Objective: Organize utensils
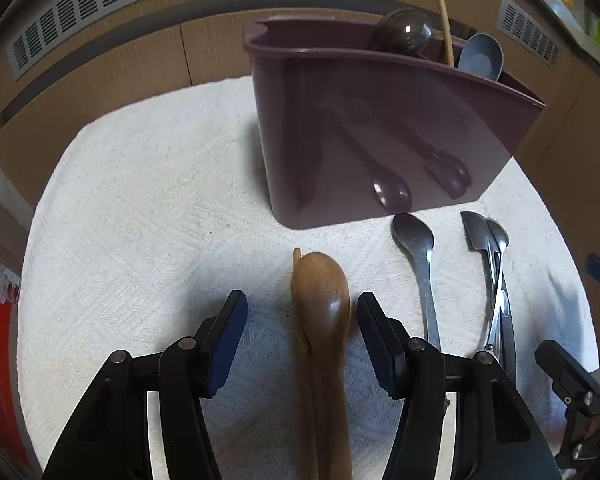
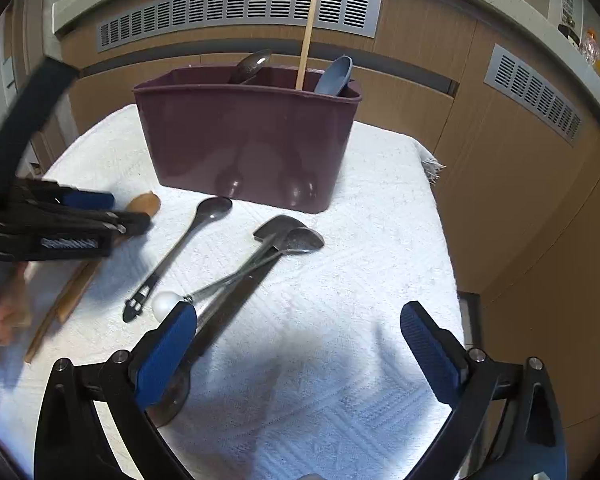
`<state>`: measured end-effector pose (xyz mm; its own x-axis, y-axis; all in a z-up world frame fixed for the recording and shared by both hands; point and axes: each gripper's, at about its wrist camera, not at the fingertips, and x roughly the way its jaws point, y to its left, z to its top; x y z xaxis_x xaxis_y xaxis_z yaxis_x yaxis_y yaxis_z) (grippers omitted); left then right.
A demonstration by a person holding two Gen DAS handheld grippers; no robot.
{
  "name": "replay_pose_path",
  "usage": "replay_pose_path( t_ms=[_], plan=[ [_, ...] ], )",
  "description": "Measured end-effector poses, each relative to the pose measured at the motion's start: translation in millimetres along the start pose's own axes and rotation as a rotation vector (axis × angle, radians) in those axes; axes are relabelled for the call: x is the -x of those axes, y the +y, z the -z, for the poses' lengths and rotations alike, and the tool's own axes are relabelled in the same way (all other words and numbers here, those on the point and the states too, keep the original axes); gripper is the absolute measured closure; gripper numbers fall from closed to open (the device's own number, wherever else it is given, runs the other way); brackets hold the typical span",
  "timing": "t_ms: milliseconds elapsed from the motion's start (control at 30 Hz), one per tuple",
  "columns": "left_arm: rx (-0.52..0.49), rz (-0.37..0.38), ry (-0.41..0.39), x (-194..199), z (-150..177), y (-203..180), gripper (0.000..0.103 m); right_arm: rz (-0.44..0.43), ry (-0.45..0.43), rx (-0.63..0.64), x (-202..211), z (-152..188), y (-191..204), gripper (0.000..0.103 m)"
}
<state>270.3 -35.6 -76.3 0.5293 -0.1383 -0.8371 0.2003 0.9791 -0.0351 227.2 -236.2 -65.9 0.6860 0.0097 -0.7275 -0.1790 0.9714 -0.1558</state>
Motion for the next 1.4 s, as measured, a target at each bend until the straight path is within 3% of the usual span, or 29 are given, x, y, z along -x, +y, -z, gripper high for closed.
replay_pose_path(
  t_ms=[33, 67, 267, 433, 567, 700, 767, 900, 1133, 1400],
  plan=[
    [-0.007, 0.005, -0.014, 0.8, 1.2, -0.8, 0.057, -0.008, -0.002, -0.002, -0.3, -2.2, 1.1, 0.007],
    [-0.011, 0.007, -0.025, 1.8, 2.4, -0.3, 0.073, -0.02, -0.003, -0.003, -1.4, -6.1, 3.1, 0.009],
    [0.054, 0.08, -0.078, 28.5, 21.5, 23.5, 0.073, -0.104, 0.017, 0.022, -17.2, -35.3, 25.5, 0.03],
    [0.116, 0.142, -0.117, 52.1, 39.0, 43.3, 0.073, -0.147, 0.094, 0.01, -50.6, -60.8, 44.1, 0.044],
    [0.14, 0.171, -0.122, 58.8, 44.1, 49.1, 0.073, -0.144, 0.18, -0.039, -85.8, -73.4, 55.5, 0.052],
    [0.146, 0.174, -0.134, 64.8, 47.7, 51.5, 0.074, -0.089, 0.181, -0.039, -94.6, -80.5, 62.7, 0.057],
    [0.14, 0.172, -0.14, 68.1, 49.7, 47.4, 0.073, -0.09, 0.18, -0.035, -92.2, -80.0, 64.6, 0.076],
    [0.135, 0.182, -0.135, 69.5, 51.0, 48.4, 0.073, -0.092, 0.169, 0.016, -81.3, -71.1, 68.7, 0.076],
    [0.122, 0.184, -0.127, 70.0, 49.4, 43.1, 0.074, -0.171, 0.109, 0.01, -43.7, -50.6, 53.3, 0.076],
    [0.104, 0.186, -0.139, 79.0, 49.5, 32.8, 0.074, -0.196, 0.002, 0.016, 4.2, -35.5, 35.7, 0.077]
  ],
)
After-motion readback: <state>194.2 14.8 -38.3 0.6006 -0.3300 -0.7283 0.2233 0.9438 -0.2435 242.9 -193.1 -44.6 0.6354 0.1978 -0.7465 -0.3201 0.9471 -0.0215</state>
